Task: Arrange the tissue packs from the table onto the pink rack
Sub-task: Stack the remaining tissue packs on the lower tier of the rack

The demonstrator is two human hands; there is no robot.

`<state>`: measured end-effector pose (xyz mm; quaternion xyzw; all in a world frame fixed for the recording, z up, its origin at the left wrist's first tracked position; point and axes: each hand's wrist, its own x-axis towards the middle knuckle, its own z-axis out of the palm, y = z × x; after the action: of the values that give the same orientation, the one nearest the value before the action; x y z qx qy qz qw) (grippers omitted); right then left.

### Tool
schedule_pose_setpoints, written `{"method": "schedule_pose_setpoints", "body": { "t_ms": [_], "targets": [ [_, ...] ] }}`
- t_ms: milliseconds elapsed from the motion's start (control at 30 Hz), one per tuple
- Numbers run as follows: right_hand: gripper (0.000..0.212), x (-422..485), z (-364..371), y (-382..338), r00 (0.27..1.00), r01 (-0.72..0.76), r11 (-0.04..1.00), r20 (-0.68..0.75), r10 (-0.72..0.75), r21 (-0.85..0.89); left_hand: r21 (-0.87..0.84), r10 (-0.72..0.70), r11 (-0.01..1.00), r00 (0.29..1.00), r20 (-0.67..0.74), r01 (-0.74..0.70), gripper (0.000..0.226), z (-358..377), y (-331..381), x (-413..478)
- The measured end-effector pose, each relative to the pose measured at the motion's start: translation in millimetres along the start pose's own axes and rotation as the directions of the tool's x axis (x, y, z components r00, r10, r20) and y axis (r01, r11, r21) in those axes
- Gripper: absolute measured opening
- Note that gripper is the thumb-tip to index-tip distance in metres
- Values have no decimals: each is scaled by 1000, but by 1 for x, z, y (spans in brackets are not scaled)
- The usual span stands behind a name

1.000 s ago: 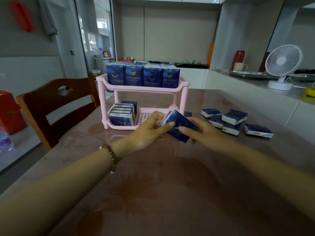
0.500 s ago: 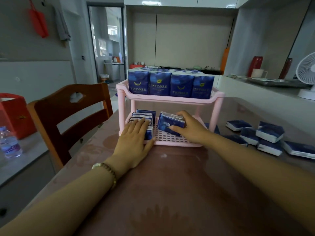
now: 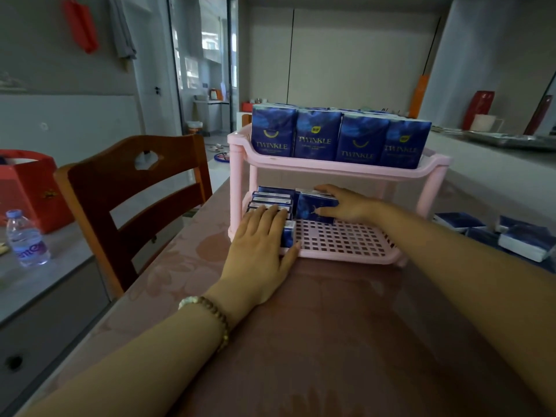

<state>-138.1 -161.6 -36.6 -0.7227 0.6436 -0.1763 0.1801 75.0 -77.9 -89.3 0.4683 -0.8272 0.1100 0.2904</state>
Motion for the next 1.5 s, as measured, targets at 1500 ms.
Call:
{"method": "schedule_pose_setpoints", "body": {
  "t_ms": [1500],
  "targets": [
    [47,9,15,-26,974,209,977,-99,-203,53,11,-1,1000,1000,-23,1,63,-2,4,0]
  ]
}}
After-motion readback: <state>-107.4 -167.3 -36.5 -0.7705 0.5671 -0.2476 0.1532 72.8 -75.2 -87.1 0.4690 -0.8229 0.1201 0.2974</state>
